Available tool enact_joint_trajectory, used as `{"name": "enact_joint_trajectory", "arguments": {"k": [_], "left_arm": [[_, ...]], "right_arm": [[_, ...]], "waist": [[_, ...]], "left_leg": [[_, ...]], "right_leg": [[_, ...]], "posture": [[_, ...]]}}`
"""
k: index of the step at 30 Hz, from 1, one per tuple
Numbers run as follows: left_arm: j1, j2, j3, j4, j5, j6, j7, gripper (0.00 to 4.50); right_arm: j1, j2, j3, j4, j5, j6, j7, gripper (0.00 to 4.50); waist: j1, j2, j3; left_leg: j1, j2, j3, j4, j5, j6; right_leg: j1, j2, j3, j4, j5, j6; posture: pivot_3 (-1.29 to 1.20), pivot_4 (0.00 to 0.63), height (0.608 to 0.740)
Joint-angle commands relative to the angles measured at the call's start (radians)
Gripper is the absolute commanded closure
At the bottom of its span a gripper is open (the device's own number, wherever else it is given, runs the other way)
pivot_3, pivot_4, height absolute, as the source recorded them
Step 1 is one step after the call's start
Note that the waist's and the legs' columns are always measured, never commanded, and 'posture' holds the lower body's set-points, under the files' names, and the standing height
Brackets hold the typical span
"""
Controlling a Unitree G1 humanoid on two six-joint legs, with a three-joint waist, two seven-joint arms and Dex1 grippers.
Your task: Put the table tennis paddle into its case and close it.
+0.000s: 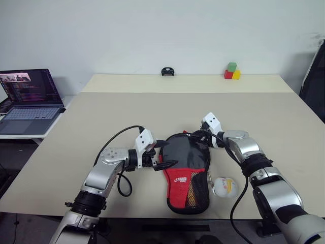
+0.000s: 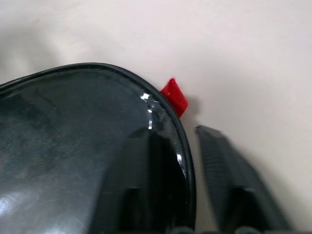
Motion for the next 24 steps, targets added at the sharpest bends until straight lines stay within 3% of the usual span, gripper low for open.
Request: {"name": "enact_joint_trajectory", "arguments": {"k": [1, 9, 17, 24], "left_arm": [[-0.026, -0.006, -0.009, -0.019, 0.002, -0.02, -0.007, 0.0], [-0.074, -0.024, -0.06, 0.05, 0.025, -0.07, -0.072, 0.0], [-0.22, -0.107, -0.104, 0.319, 0.1, -0.229, -0.092, 0.0], [-0.288, -0.195, -0.134, 0.475, 0.144, -0.339, -0.119, 0.0]], "right_arm": [[-0.004, 0.024, -0.074, -0.066, 0.073, 0.055, -0.005, 2.13], [0.099, -0.019, -0.193, -0.478, 0.239, 0.345, -0.045, 2.13], [0.369, -0.224, -0.259, -1.052, 0.399, 0.672, -0.062, 2.13], [0.616, -0.403, -0.398, -1.39, 0.582, 0.816, -0.028, 2.13]], "waist": [[-0.001, 0.0, 0.0], [0.009, 0.0, 0.0], [0.026, 0.0, 0.0], [0.027, -0.004, 0.003]], "left_leg": [[0.0, 0.0, 0.0, 0.0, 0.0, 0.0], [-0.002, 0.0, -0.001, 0.0, 0.0, 0.0], [-0.007, -0.001, -0.002, 0.001, 0.0, 0.0], [-0.007, -0.001, -0.001, 0.001, -0.002, 0.005]], "right_leg": [[0.0, 0.0, 0.0, 0.0, 0.0, 0.0], [-0.001, 0.0, -0.001, 0.0, 0.0, 0.0], [-0.003, -0.001, -0.003, -0.001, 0.0, 0.0], [-0.003, 0.0, -0.003, -0.001, 0.0, 0.0]], "posture": [[0.0, 0.15, 0.74], [0.0, 0.15, 0.74], [0.0, 0.15, 0.74], [0.0, 0.15, 0.74]]}}
